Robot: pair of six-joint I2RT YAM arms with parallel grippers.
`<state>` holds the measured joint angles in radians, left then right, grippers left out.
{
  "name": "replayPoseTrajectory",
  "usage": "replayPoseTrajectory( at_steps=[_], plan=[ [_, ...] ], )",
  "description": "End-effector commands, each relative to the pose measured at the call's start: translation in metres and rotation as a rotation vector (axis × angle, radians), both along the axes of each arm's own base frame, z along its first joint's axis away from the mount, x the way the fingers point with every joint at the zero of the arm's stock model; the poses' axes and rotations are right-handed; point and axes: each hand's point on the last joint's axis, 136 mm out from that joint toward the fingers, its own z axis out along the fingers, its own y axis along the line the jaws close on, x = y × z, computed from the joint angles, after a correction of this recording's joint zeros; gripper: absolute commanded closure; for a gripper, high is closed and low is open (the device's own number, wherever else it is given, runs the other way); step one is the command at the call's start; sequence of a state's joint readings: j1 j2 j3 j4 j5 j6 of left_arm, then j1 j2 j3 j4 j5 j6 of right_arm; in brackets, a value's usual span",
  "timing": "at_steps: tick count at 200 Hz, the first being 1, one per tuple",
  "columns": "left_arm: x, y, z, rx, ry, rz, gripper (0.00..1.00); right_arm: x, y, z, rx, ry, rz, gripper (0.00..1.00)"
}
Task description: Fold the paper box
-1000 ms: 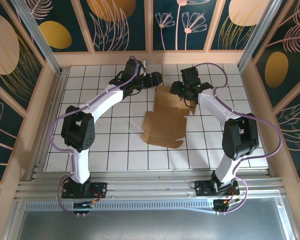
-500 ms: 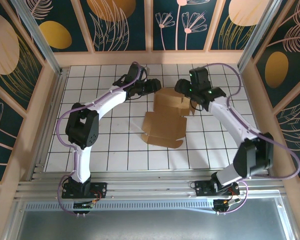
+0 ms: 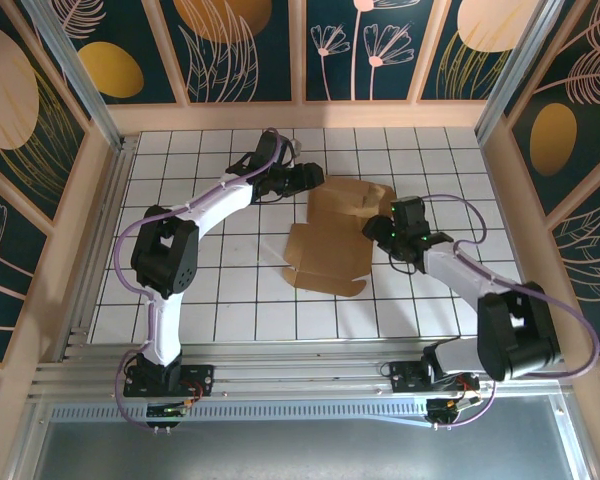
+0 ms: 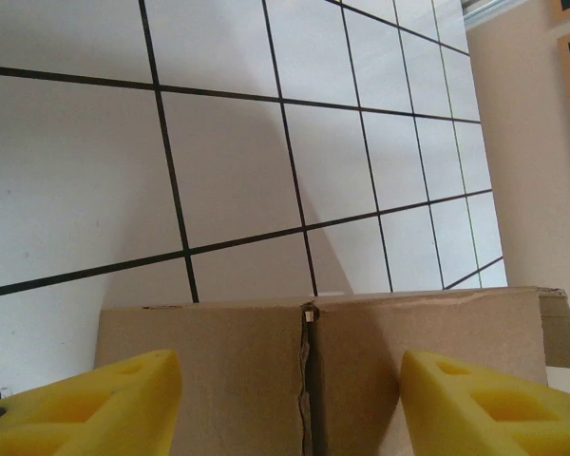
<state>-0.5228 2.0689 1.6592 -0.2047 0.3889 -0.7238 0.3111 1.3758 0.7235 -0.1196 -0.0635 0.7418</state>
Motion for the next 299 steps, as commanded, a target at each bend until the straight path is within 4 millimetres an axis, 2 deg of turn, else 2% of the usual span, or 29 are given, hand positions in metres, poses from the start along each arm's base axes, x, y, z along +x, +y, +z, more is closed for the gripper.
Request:
replayPoseTrajectory(
  at_steps=[1,28,75,109,148,202,219,247,299],
  plan=[
    [-0.007,-0.005,0.006,-0.036,0.013,-0.03,0.38,0.028,-0.003,0.005,-0.042,-0.101,-0.014,0.38],
    [-0.011,-0.008,0.004,-0.042,0.025,-0.051,0.4,0.044,-0.002,0.003,-0.058,-0.158,-0.008,0.38],
    [-0.013,-0.011,-0.004,-0.033,0.049,-0.073,0.4,0.064,-0.018,-0.014,-0.112,-0.212,-0.112,0.38],
    [-0.016,-0.014,-0.007,-0.027,0.055,-0.091,0.4,0.073,-0.013,-0.026,-0.108,-0.213,-0.099,0.36],
    [-0.016,-0.012,-0.016,-0.008,0.068,-0.089,0.4,0.075,-0.007,-0.046,-0.085,-0.176,-0.09,0.36],
    [-0.015,-0.012,-0.01,-0.013,0.058,-0.083,0.4,0.075,0.006,-0.061,-0.033,-0.147,-0.035,0.38],
    [-0.015,-0.012,-0.008,-0.015,0.054,-0.082,0.4,0.075,0.016,-0.06,0.023,-0.142,0.007,0.44],
    [-0.014,-0.013,-0.002,-0.023,0.044,-0.079,0.4,0.07,0.018,-0.051,0.04,-0.156,0.018,0.45],
    [-0.014,-0.013,-0.002,-0.025,0.044,-0.076,0.4,0.072,0.015,-0.001,0.031,-0.283,0.04,0.48]
  ],
)
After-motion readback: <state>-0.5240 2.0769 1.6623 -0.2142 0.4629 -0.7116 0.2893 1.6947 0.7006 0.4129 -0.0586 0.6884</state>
